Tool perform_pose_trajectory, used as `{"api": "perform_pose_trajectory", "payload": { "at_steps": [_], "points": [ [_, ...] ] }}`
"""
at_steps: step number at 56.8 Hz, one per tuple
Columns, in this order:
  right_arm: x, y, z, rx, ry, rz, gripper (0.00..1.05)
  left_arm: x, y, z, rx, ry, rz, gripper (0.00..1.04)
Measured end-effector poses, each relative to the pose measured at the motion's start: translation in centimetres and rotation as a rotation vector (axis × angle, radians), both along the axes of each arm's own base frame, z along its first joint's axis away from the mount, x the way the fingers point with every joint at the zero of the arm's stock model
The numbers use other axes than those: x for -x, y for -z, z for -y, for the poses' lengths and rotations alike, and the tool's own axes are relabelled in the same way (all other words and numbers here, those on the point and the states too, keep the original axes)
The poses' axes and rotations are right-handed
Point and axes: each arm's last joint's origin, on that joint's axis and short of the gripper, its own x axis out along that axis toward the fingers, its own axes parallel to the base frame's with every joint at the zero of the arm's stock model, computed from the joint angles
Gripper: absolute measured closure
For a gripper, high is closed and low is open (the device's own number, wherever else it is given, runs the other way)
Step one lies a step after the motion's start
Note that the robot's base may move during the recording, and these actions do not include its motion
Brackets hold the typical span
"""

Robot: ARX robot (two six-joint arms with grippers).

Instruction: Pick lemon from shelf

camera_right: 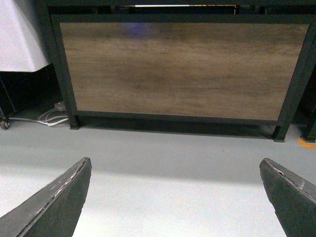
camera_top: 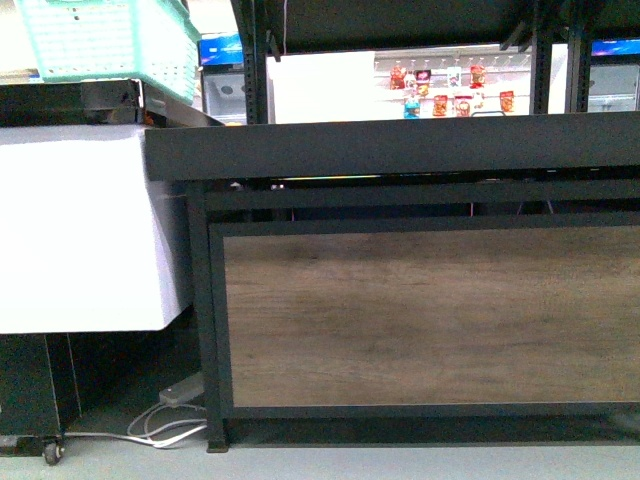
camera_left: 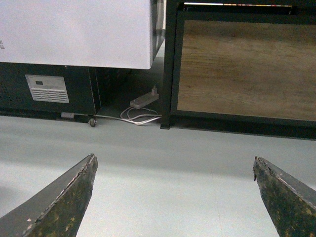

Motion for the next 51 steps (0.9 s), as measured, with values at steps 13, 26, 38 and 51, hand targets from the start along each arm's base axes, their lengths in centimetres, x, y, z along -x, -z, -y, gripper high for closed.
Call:
{"api": "perform_pose_trajectory", "payload": {
  "at_steps": [13,26,38,51],
  "points": [
    [0.0,0.0,0.0,0.0,0.0,0.0,0.02,0.0,0.0,0.0,0.0,0.0,0.0,0.08],
    [0.0,0.0,0.0,0.0,0.0,0.0,0.02,0.0,0.0,0.0,0.0,0.0,0.0,0.08],
    [0.0,0.0,0.0,0.0,0.0,0.0,0.02,0.0,0.0,0.0,0.0,0.001,0.0,0.08],
    [0.0,0.0,0.0,0.0,0.0,0.0,0.02,0.0,0.0,0.0,0.0,0.0,0.0,0.08]
  ]
}}
